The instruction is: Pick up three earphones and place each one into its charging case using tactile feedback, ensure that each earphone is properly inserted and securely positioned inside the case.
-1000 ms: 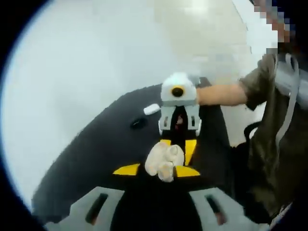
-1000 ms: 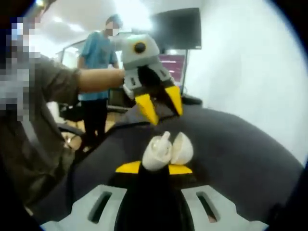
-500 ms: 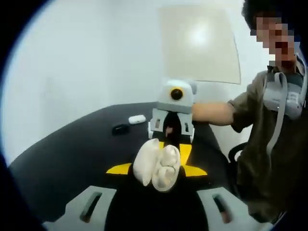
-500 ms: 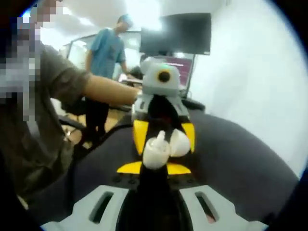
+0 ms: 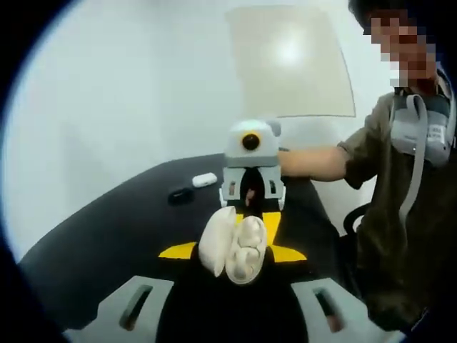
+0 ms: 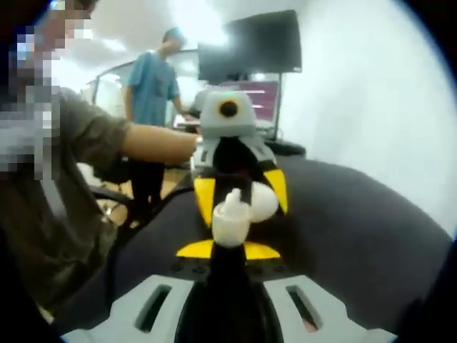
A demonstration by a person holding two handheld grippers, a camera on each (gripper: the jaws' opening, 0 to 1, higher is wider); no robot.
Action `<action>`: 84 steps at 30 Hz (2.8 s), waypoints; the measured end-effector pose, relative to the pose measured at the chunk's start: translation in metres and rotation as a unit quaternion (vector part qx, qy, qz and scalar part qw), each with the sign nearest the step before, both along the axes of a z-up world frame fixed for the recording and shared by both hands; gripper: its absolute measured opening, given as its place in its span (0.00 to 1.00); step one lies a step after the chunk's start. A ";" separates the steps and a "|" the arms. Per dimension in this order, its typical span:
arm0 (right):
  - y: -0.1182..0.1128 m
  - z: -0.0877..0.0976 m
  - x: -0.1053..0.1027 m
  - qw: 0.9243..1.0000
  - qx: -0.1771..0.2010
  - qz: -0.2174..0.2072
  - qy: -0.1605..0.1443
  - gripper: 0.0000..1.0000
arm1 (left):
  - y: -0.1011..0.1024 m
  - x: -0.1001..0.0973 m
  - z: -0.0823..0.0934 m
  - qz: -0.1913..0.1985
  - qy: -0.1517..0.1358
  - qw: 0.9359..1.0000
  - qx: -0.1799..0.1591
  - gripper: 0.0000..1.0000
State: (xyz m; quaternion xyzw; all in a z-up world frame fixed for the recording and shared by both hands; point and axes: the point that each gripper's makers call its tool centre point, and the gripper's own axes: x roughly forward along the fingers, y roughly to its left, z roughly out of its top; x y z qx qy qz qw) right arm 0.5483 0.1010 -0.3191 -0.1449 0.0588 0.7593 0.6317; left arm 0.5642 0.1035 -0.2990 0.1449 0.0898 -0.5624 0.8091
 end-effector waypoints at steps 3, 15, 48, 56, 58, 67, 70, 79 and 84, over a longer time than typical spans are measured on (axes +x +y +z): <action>0.000 0.000 0.001 1.000 -0.003 -0.003 0.012 0.15 | 0.000 0.000 0.001 0.000 0.001 1.000 -0.005 0.34; 0.002 0.004 0.004 0.999 0.007 -0.009 0.043 0.26 | 0.006 -0.001 0.003 0.000 -0.007 1.000 0.000 0.32; 0.003 0.006 0.007 0.992 -0.008 -0.031 0.122 0.21 | 0.006 0.005 0.000 0.011 -0.014 1.000 -0.020 0.31; 0.004 0.006 0.014 0.982 -0.012 -0.055 0.178 0.21 | 0.005 0.000 0.014 -0.002 -0.037 0.999 -0.012 0.17; 0.004 0.007 0.014 0.984 -0.012 -0.048 0.173 0.21 | 0.005 0.001 0.013 0.001 -0.033 0.999 -0.004 0.18; 0.002 0.008 0.011 0.985 -0.008 -0.049 0.166 0.21 | 0.006 -0.001 0.002 0.012 -0.046 0.999 0.027 0.21; 0.000 0.008 0.011 0.984 -0.009 -0.050 0.169 0.21 | 0.022 0.007 0.005 0.051 -0.115 0.988 0.092 0.31; -0.002 0.009 0.016 0.957 -0.018 -0.054 0.283 0.21 | 0.029 0.001 -0.004 0.081 -0.227 0.957 0.162 0.28; -0.002 0.012 0.023 0.929 -0.022 -0.069 0.363 0.21 | 0.018 0.013 -0.007 0.072 -0.228 0.957 0.165 0.28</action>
